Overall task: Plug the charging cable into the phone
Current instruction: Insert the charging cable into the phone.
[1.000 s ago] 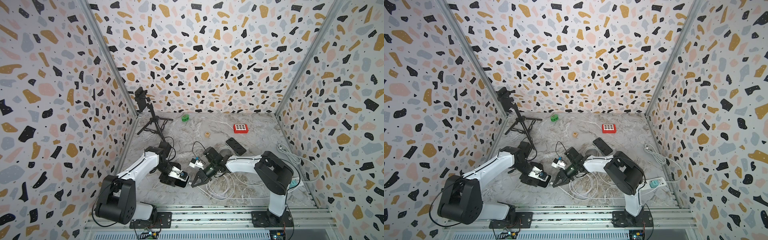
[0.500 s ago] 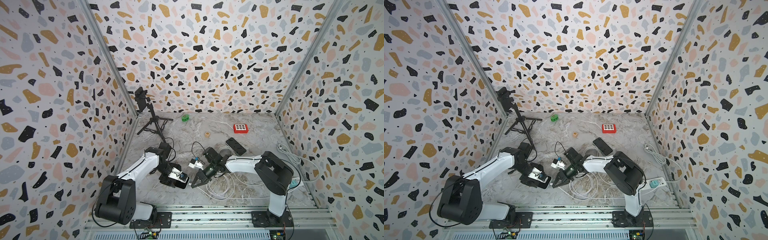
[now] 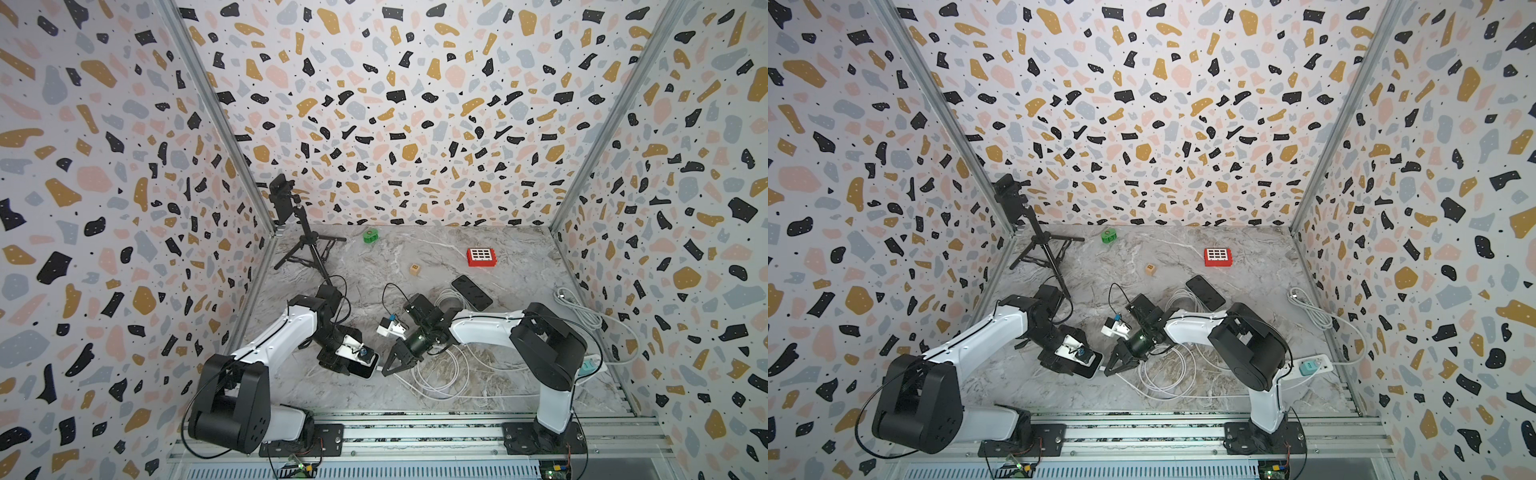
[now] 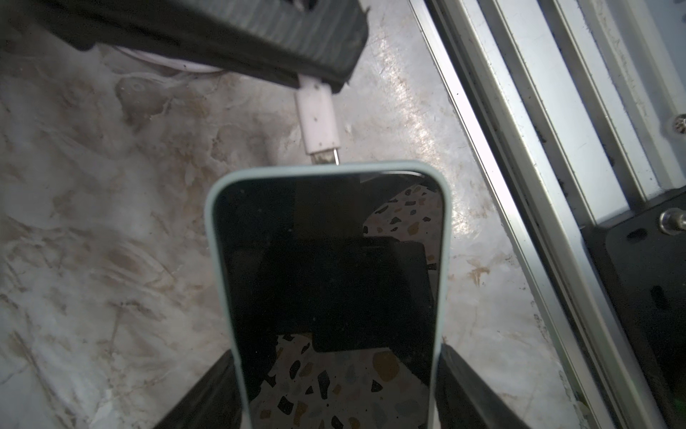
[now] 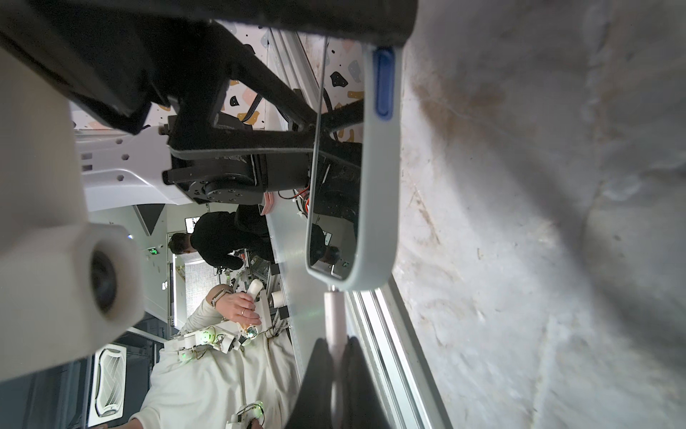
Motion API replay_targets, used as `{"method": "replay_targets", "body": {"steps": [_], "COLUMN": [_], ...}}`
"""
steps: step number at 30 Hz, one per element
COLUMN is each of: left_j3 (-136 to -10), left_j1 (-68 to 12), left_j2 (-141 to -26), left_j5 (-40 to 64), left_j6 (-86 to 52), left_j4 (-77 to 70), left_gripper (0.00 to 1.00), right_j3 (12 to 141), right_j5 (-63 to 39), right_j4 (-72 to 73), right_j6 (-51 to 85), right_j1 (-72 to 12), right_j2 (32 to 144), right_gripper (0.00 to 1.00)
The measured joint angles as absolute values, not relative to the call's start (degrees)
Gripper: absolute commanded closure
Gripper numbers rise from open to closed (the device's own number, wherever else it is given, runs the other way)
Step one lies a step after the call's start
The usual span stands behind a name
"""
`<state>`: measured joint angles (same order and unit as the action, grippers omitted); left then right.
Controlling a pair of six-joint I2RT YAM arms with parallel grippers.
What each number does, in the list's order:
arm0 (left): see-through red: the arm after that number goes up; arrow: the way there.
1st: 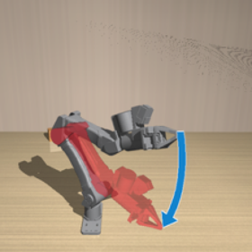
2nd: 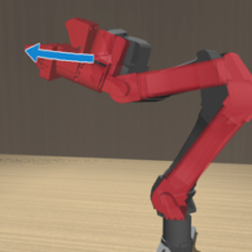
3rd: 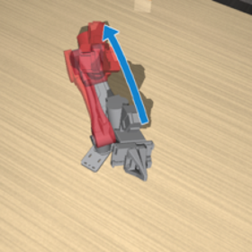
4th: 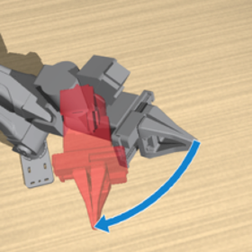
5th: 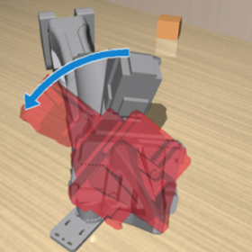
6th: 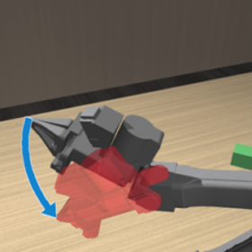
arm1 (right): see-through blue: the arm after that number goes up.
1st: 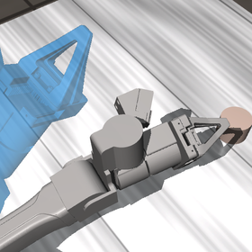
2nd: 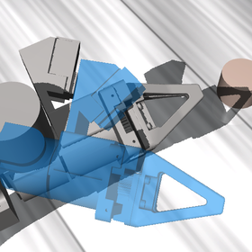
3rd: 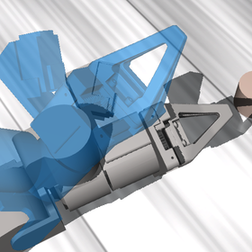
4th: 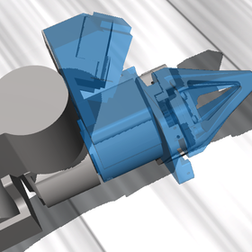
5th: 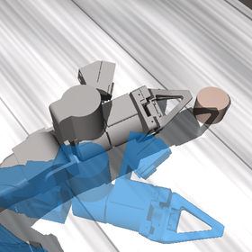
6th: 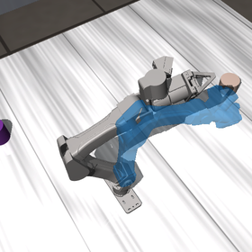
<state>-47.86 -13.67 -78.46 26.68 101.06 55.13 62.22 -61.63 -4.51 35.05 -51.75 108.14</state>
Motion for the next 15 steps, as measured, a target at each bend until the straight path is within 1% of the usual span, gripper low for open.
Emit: {"method": "replay_targets", "body": {"steps": [8, 15], "left_j3": [-47.86, -47.86], "left_j1": [-13.45, -13.17], "left_j2": [-78.50, -78.54], "left_j5": [25.82, 25.26], "left_j6": [97.38, 96.31], "left_j4": [53.82, 53.69], "left_gripper": [0.29, 0.29], "right_j3": [61.41, 61.12], "right_j5": [-60.66, -61.04], "right_j4": [1.72, 4.86], "right_j6": [40.77, 43.13], "right_j1": [-51.51, -51.37], "right_j2": [108.16, 109.54], "right_gripper": [1.00, 1.00]}}
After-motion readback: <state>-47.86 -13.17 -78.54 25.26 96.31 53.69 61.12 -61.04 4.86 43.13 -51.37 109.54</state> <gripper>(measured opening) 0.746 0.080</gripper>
